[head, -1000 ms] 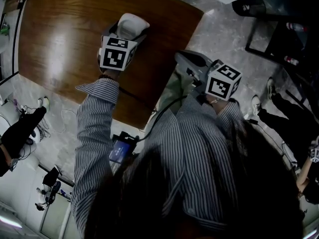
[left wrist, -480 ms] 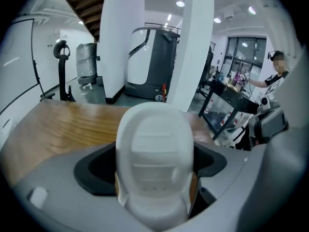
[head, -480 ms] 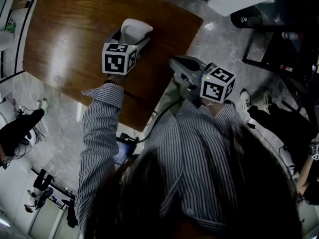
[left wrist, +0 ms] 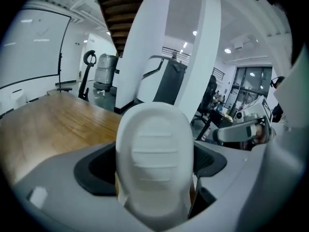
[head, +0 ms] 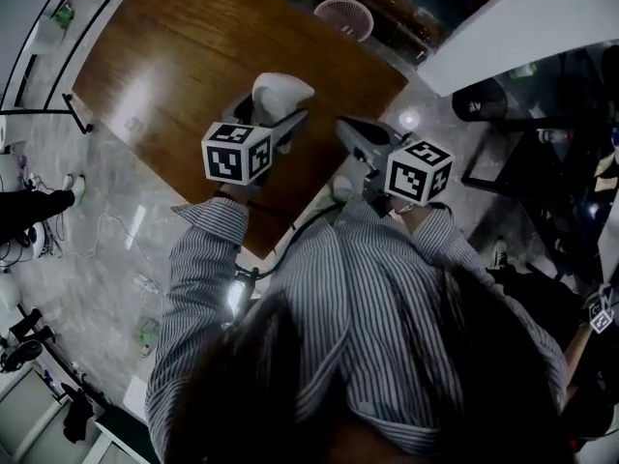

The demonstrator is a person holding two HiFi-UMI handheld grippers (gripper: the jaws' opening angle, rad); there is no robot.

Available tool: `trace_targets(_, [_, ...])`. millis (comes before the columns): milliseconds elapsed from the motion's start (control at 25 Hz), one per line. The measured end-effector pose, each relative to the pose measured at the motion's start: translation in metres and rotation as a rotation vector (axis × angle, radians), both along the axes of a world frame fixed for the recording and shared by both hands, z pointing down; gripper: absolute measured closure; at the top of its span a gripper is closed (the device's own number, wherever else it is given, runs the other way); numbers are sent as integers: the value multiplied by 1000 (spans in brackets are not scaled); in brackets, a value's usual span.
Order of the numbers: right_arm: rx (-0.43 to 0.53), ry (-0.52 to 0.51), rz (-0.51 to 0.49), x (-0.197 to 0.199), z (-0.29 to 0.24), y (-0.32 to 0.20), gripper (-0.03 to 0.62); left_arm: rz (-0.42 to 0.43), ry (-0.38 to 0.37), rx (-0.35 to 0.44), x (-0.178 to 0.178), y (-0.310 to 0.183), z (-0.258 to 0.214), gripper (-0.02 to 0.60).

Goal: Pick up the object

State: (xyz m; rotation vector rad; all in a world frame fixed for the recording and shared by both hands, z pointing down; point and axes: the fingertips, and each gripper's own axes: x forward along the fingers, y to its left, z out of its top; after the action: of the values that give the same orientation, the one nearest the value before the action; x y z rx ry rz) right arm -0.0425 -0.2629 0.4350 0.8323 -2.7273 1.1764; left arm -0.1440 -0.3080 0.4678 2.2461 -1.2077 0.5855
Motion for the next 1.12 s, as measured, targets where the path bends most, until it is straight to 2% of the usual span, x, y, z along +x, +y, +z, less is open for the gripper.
trace_targets(120, [34, 5, -45, -9, -11, 8, 592, -83, 89, 46, -7, 21, -19, 124])
trace_targets(360, [91, -31, -126, -36, -36, 26, 592, -245, 382, 168, -19, 59, -59, 124])
trace_targets(520, [127, -46, -127, -41, -47, 30, 592, -325, 457, 254, -27, 78, -71, 124])
trace_targets(680, [139, -30, -138, -46, -49, 36, 592, -400, 570, 271, -34, 97, -72, 124])
trace_targets(800, [141, -12, -159, -50, -46, 41, 592, -432, 616, 265, -37, 104, -68, 124])
trace_targets(1120, [141, -5, -195, -56, -42, 43, 592, -502, 652, 281, -49, 111, -64, 124])
